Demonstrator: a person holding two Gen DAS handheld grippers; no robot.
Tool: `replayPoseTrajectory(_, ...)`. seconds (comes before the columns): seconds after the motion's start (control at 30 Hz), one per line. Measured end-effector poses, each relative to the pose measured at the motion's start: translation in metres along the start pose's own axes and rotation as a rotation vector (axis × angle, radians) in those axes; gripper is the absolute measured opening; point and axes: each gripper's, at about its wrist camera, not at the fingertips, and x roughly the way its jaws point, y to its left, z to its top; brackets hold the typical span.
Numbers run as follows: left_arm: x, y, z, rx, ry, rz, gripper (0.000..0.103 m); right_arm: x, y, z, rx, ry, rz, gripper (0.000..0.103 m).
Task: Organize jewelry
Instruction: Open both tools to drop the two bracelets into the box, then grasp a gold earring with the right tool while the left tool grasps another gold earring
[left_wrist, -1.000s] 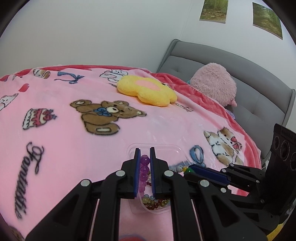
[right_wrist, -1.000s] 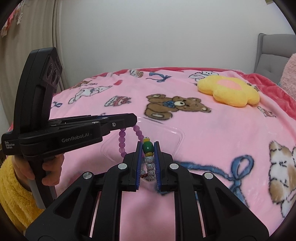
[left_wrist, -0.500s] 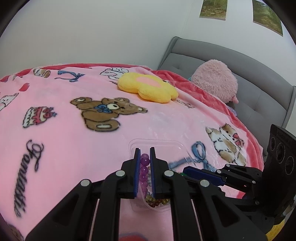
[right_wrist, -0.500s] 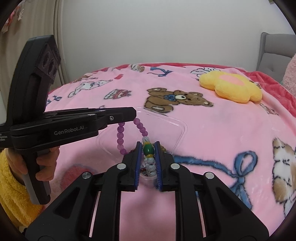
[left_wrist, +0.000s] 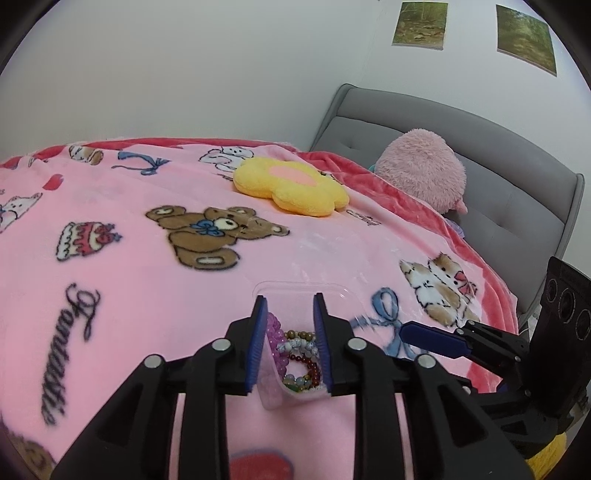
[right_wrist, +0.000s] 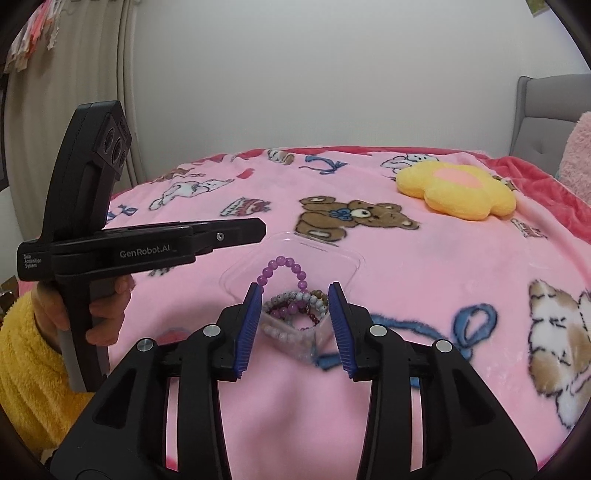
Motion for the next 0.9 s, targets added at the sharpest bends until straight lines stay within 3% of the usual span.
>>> replayPoseTrajectory(0.4,-0.039,-0.016,-0.022,0.039,0.01,0.003,0.038,-0.028,0.019,-0.033,-0.013,0.026,0.04,0.043)
replayPoseTrajectory(0.6,-0.058,-0.022,-0.048,0.076,0.029,0.015,0.048,-0.037,0.031,-0.056,-0.021,0.057,0.052,0.043)
replayPoseTrajectory(0.9,-0.072,-0.02,-0.098,0.124,0.102,0.055,0.049,-0.042,0.048,-0.081,-0.05,0.095,0.065,0.043)
